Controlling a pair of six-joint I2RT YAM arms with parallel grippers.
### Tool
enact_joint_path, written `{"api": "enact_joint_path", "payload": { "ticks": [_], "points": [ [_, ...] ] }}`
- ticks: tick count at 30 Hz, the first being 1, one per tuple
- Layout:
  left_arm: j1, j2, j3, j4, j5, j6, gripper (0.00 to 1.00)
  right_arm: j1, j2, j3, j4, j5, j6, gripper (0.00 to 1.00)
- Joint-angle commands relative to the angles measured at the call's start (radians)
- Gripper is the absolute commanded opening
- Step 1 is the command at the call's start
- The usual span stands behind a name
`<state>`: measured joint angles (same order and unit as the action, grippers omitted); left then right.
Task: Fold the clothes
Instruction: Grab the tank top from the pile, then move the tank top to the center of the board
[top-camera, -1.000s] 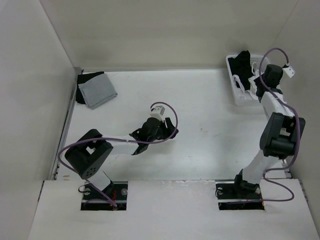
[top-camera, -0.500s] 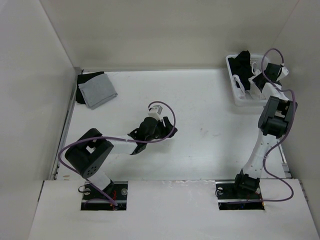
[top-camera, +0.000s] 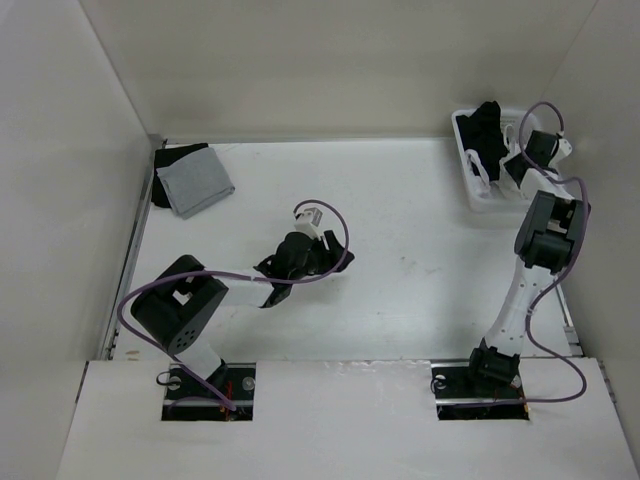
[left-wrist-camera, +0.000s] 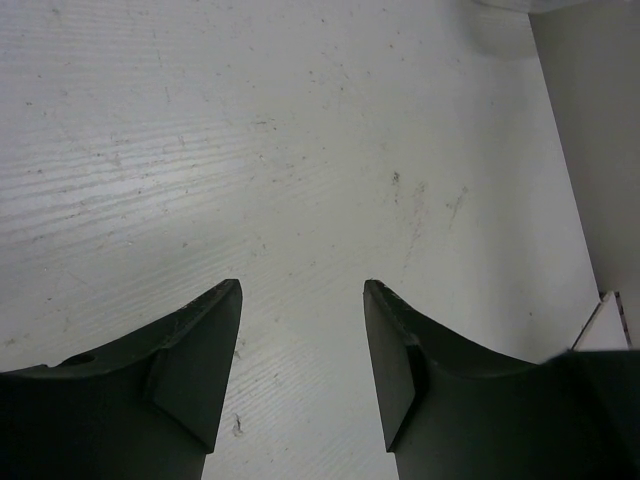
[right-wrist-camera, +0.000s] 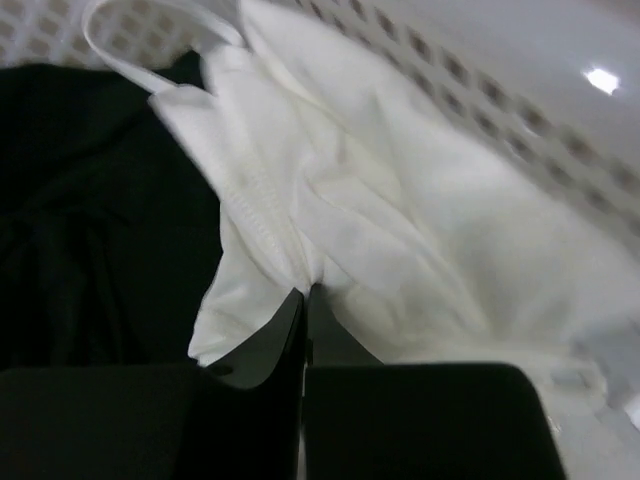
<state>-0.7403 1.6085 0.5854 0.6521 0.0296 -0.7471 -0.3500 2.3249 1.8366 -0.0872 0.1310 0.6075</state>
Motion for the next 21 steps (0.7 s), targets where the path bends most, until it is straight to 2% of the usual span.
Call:
{"api": "enact_joint_path", "payload": {
  "ticks": [1, 4, 7, 12, 15, 17, 18, 19, 21],
  "points": [
    [0.003, -0.01, -0.019, 0.067, 0.02, -0.008, 0.5, 0.032, -0.319, -0.262, 0.318, 0.038, 0.04, 0.0],
    [0.003, -0.01, -0.021, 0.073, 0.016, -0.005, 0.5, 0.062, -0.487, -0.407, 0.42, 0.053, 0.055, 0.0],
    [0.009, -0.019, -0.029, 0.078, 0.023, -0.014, 0.5, 0.143, -0.756, -0.617, 0.541, 0.067, 0.061, 0.0],
    [0.028, -0.056, -0.059, 0.106, 0.009, -0.017, 0.5, 0.324, -1.148, -0.839, 0.557, 0.059, 0.055, 0.01],
    [0.046, -0.097, -0.076, 0.107, -0.005, -0.024, 0.49, 0.484, -1.38, -0.895, 0.485, 0.048, 0.054, 0.01],
    [0.075, -0.159, -0.101, 0.098, -0.029, -0.035, 0.49, 0.632, -1.499, -0.89, 0.419, 0.038, 0.048, 0.02],
    [0.106, -0.227, -0.128, 0.08, -0.06, -0.05, 0.49, 0.745, -1.557, -0.889, 0.391, 0.044, 0.041, 0.02],
    [0.111, -0.239, -0.133, 0.075, -0.065, -0.055, 0.49, 0.775, -1.567, -0.89, 0.386, 0.044, 0.04, 0.03],
    [0.158, -0.345, -0.169, 0.034, -0.108, -0.075, 0.49, 0.963, -1.598, -0.93, 0.371, 0.062, 0.04, 0.04]
  ]
}}
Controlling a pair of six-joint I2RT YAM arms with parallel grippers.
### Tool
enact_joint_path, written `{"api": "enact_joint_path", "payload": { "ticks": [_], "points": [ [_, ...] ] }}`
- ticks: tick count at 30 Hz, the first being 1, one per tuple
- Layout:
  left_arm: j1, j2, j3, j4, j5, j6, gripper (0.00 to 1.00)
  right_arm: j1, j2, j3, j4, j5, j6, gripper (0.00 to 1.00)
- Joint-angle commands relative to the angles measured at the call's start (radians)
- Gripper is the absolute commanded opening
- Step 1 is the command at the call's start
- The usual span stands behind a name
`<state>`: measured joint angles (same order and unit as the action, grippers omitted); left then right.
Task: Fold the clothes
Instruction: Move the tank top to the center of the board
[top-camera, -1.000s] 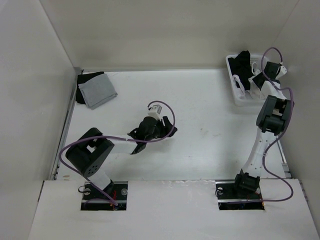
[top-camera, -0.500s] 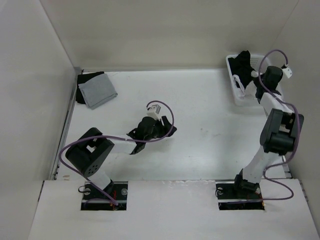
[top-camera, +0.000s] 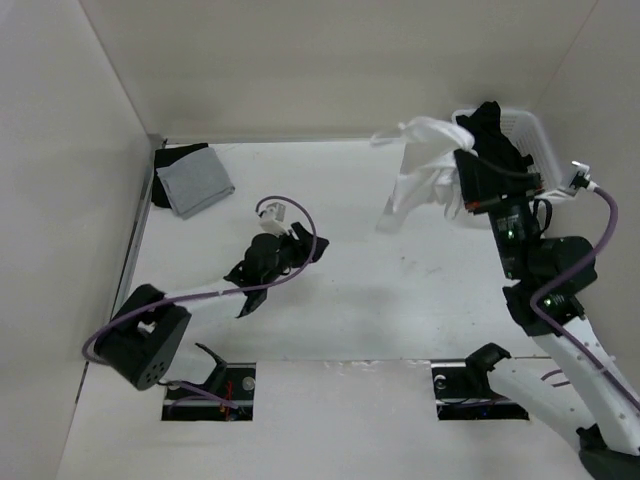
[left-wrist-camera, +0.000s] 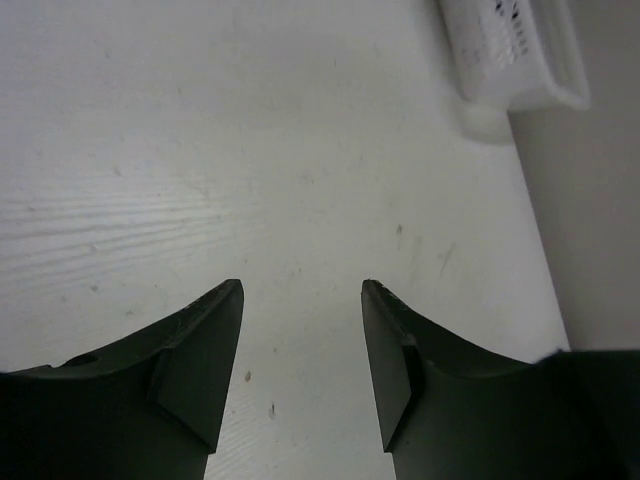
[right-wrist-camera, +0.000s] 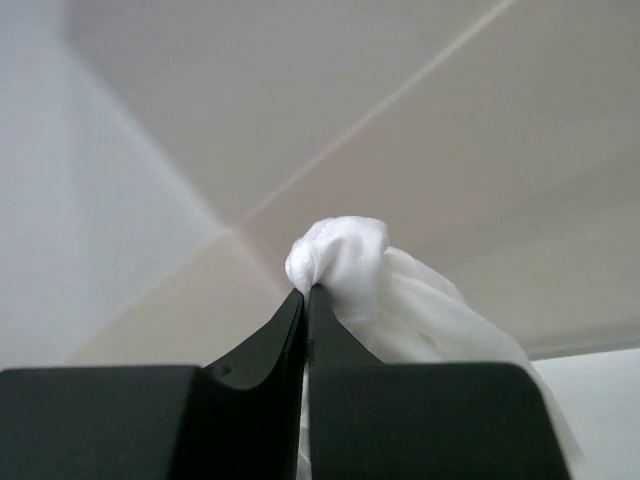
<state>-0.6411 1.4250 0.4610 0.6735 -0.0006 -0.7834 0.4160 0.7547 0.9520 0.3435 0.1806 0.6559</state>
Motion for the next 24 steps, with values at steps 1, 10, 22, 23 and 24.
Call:
{"api": "enact_joint_path", "payload": {
  "ticks": [1, 10, 22, 23, 24],
  "points": [
    [0.074, -0.197, -0.056, -0.006, -0.091, -0.046, 0.49, 0.239, -0.029, -0.074, -0.054, 0.022, 0.001, 0.05],
    [0.192, -0.426, -0.168, -0.196, -0.162, -0.054, 0.49, 0.289, 0.384, -0.377, 0.235, -0.153, 0.206, 0.08],
    [0.119, -0.453, -0.168, -0.342, -0.206, 0.006, 0.41, 0.313, 0.43, -0.406, -0.056, 0.023, 0.114, 0.3],
    [0.093, -0.434, -0.159, -0.342, -0.211, 0.015, 0.39, 0.33, 0.395, -0.441, -0.105, 0.045, 0.144, 0.21],
    [0.058, -0.408, -0.144, -0.342, -0.222, 0.027, 0.37, 0.342, 0.364, -0.467, -0.153, 0.062, 0.171, 0.16]
  ]
}}
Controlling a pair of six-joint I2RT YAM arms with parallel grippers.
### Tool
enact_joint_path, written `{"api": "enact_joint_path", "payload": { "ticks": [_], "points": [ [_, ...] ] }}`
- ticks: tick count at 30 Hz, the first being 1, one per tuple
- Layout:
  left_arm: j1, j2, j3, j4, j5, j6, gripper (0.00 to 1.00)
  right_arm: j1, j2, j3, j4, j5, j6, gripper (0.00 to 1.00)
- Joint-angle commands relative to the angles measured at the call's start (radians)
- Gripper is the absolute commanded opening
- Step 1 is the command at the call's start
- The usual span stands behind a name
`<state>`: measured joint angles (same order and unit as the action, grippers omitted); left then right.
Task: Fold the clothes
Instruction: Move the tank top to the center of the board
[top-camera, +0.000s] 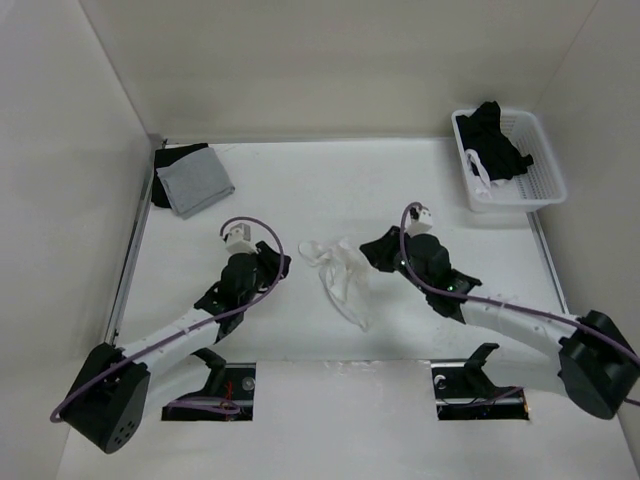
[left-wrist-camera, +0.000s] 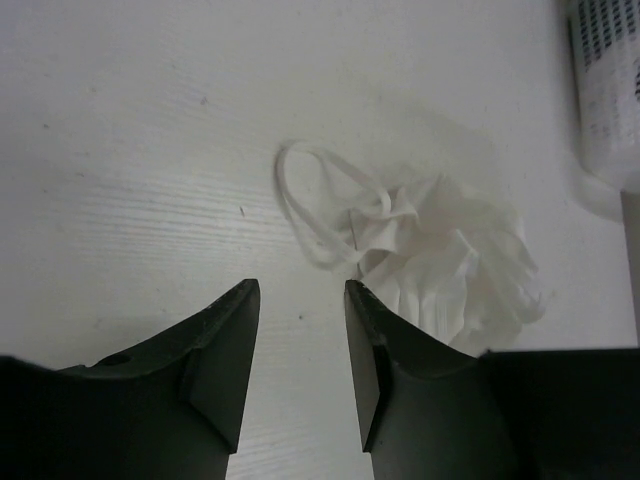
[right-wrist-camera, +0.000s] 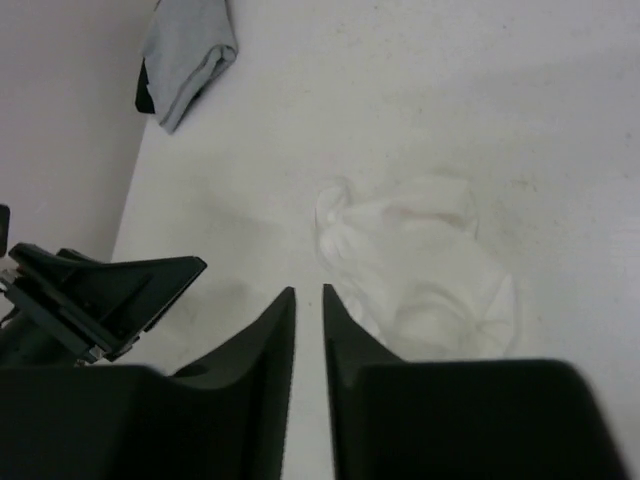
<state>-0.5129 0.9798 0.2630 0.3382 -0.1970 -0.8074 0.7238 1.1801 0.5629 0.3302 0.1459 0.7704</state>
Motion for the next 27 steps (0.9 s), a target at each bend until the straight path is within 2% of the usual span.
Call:
{"api": "enact_joint_path", "payload": {
  "ticks": [1, 3, 5, 7, 13, 18, 27],
  "points": [
    [-0.115, 0.071, 0.071, -0.005, -0.036, 0.065, 0.37, 0.059, -0.101, -0.107, -0.201, 0.122, 0.094, 0.12],
    [-0.179, 0.124, 0.097, 0.005, -0.053, 0.101, 0.37, 0.102, -0.163, -0.147, -0.291, 0.164, 0.147, 0.12],
    [-0.235, 0.174, 0.126, 0.013, -0.082, 0.132, 0.38, 0.151, -0.224, -0.181, -0.373, 0.205, 0.188, 0.16],
    [-0.287, 0.223, 0.168, 0.036, -0.114, 0.143, 0.42, 0.188, -0.284, -0.204, -0.437, 0.218, 0.223, 0.26],
    [-0.328, 0.345, 0.294, 0.087, -0.114, 0.194, 0.46, 0.234, -0.298, -0.222, -0.502, 0.124, 0.262, 0.44],
    [-0.309, 0.44, 0.358, 0.082, -0.108, 0.221, 0.46, 0.265, -0.249, -0.256, -0.449, 0.063, 0.308, 0.48],
    [-0.304, 0.559, 0.447, 0.079, -0.071, 0.234, 0.46, 0.279, -0.177, -0.284, -0.3, -0.005, 0.32, 0.47]
  ]
}}
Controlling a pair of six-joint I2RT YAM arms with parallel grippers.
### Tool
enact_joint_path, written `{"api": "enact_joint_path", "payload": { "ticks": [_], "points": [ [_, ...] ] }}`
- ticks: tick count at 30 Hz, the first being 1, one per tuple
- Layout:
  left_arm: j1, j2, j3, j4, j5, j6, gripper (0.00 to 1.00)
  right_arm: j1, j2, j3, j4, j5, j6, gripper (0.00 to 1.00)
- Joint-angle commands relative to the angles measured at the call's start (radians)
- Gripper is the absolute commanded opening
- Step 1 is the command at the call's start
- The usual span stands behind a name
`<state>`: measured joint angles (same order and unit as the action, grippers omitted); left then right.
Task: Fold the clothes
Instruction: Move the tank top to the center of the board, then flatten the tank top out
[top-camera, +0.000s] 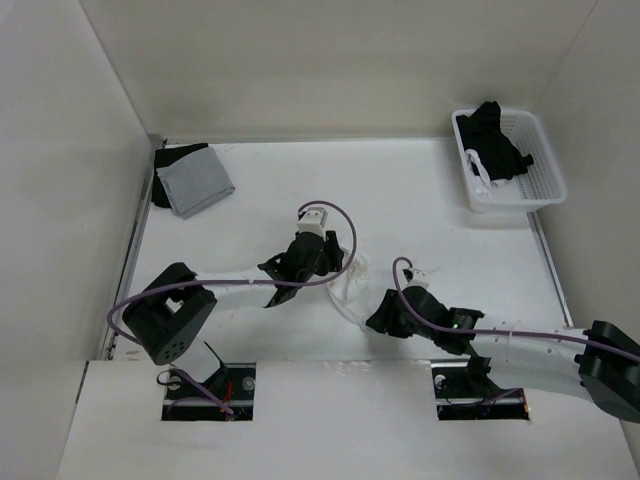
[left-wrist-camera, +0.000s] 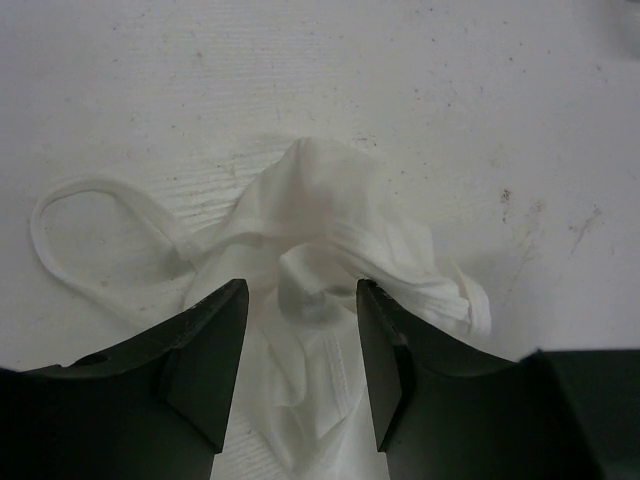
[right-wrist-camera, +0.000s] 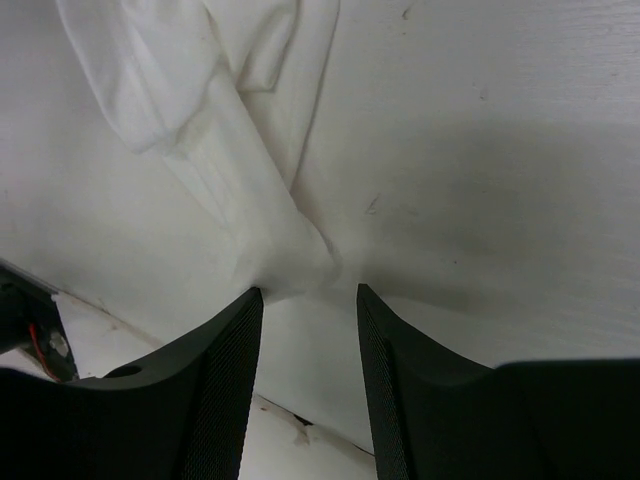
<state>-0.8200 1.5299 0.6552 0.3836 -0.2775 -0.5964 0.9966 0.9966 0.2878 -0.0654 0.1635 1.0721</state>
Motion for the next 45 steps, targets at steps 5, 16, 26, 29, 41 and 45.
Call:
{"api": "enact_joint_path", "payload": {
  "ticks": [5, 16, 26, 29, 41, 45],
  "points": [
    [0.011, 0.032, 0.078, 0.044, 0.009, 0.018, 0.32, -0.022, -0.004, -0.024, 0.203, -0.045, -0.006, 0.32],
    [0.057, -0.01, 0.058, 0.037, 0.004, 0.007, 0.02, -0.108, -0.062, 0.014, 0.267, -0.076, -0.084, 0.07],
    [0.247, -0.142, 0.263, -0.02, 0.001, -0.115, 0.0, -0.36, 0.011, 0.461, 0.138, -0.097, -0.328, 0.05],
    [0.359, -0.128, 0.514, -0.105, 0.027, -0.128, 0.0, -0.503, 0.164, 0.824, 0.087, -0.181, -0.426, 0.04],
    [0.483, -0.404, 0.454, -0.238, -0.014, -0.198, 0.01, -0.546, 0.209, 1.069, -0.059, -0.266, -0.526, 0.07],
    [0.451, -0.562, -0.001, -0.134, -0.042, -0.305, 0.03, -0.475, 0.157, 0.631, 0.114, -0.262, -0.443, 0.07]
  ]
}}
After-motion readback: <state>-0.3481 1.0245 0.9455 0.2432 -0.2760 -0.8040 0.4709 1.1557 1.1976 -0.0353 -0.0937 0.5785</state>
